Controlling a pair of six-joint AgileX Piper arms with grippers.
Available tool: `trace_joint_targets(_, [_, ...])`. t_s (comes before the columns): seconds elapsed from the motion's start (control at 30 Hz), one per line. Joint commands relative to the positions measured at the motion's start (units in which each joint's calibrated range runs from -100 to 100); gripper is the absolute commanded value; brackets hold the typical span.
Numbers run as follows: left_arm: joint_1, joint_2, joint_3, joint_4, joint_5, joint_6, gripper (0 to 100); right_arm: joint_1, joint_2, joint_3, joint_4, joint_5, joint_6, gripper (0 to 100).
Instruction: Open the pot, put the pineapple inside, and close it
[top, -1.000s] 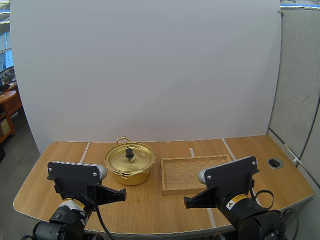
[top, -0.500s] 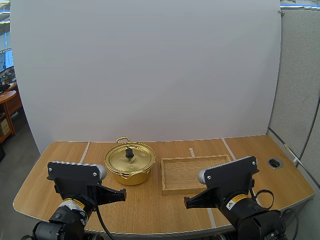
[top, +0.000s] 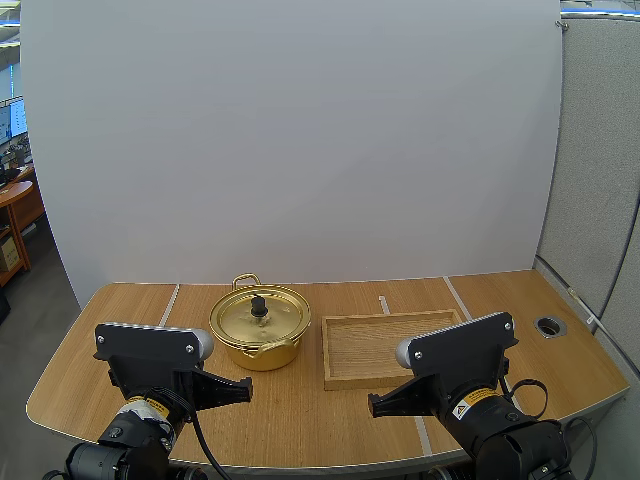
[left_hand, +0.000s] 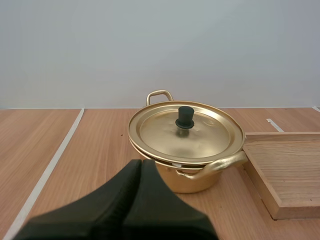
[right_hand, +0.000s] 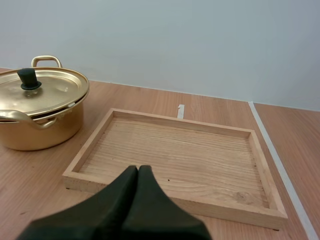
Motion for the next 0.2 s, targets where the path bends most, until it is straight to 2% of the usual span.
trace_joint_targets(0.0, [0.07,-0.2,0.2,0.4,0.0,-0.6,0,-0.2,-0.2,0.0,-0.4,-0.1,-0.6,0])
trace_joint_targets(0.17, [0.07,-0.2,0.2,0.4,0.0,-0.6,0,-0.2,-0.2,0.0,-0.4,-0.1,-0.6,0])
